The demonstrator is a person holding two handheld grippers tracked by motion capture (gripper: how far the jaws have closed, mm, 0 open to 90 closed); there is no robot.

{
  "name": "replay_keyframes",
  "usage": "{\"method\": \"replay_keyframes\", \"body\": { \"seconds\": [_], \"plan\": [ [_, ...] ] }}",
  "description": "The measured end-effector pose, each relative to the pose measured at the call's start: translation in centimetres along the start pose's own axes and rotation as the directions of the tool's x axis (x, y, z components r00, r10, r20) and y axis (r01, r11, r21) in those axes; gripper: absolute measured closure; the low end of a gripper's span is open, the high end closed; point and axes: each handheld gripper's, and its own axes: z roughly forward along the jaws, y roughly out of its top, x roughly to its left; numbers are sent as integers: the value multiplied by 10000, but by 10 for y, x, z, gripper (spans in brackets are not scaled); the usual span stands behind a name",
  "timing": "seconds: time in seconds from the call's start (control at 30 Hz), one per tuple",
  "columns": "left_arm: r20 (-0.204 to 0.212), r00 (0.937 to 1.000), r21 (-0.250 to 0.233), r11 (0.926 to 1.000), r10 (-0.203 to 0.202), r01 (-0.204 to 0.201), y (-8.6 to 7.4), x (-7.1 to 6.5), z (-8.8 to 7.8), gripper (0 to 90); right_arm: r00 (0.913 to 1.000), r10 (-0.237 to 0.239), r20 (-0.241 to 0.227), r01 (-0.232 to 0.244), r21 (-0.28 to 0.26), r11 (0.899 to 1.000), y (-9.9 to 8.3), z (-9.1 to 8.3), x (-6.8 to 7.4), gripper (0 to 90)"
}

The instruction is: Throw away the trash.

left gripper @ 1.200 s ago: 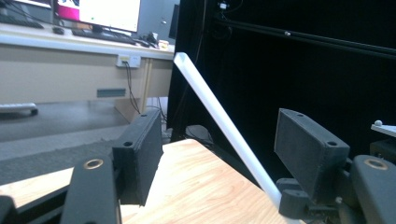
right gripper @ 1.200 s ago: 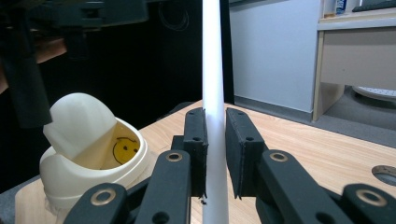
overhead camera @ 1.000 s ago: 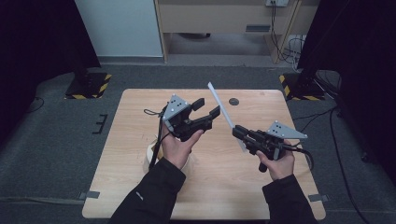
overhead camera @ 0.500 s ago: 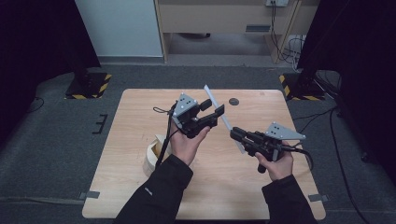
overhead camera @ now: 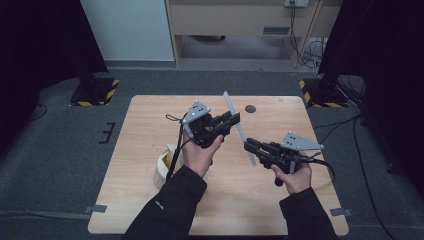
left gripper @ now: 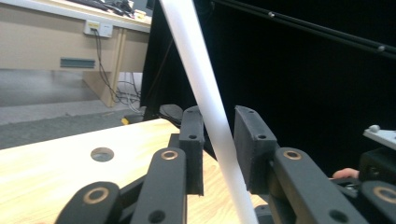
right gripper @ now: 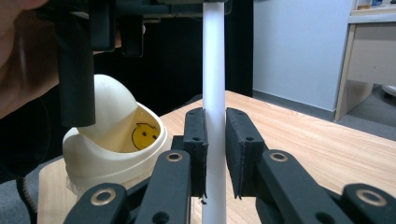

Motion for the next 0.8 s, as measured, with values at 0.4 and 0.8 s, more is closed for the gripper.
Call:
{"method": "replay_keyframes", "body": {
  "seconds": [0.4,0.8],
  "plan": [
    [405,9990,-186,9997,185,-177,4,-6,-6,802,9998,173,-24,-173,-49,9998,1,-1,-2,734],
    [111,9956,-510,9944,932,-925,27,-2,-39,800,9922,489,1143,-533,354,9980,-17,-2,-23,561]
  ]
}}
